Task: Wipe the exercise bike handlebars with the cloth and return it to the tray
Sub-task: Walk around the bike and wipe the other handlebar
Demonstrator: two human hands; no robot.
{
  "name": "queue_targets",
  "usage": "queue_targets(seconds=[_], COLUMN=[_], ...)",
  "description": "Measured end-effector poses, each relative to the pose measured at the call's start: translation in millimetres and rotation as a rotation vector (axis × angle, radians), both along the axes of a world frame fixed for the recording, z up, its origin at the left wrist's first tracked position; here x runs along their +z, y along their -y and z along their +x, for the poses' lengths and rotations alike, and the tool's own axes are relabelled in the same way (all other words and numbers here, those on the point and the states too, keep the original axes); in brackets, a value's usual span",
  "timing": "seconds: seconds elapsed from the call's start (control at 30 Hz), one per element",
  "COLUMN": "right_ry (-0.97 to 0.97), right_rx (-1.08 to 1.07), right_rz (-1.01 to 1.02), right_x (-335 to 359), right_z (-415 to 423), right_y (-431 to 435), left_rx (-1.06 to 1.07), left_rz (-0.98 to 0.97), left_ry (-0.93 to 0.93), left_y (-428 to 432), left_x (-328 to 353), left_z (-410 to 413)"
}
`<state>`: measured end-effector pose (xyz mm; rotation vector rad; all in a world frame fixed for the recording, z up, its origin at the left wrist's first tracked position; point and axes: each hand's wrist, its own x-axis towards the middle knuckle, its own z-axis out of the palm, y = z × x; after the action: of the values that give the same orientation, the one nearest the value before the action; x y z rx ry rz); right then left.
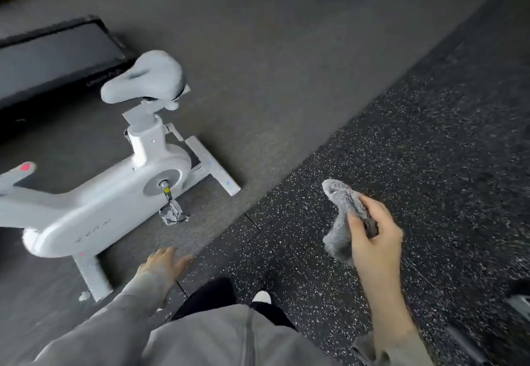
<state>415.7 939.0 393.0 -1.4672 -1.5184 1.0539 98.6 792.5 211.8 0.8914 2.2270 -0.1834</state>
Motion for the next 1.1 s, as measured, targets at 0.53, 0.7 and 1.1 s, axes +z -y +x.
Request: queue_targets(seconds=[0.53, 0.7, 1.1], right_ry=[0.032, 0.047, 0.042], right_rx=[0.065, 0.137, 0.405], right_rz=[0.008, 0.048, 0.154], right_x=[-8.7, -3.3, -14.8], right_z=[-55.2, -95.7, -182.4], right_y=[-196.2, -271.4, -453.3], left_rx=[0.086, 0.132, 0.322], left_rz=[-0.061, 0.007, -0.112], left_ry=[0.093, 0.107, 0.123], left_y=[-178.9, -246.9, -343.7], left_x=[-18.4, -13.1, -15.1], left_z=[-28.6, -56.2, -66.4])
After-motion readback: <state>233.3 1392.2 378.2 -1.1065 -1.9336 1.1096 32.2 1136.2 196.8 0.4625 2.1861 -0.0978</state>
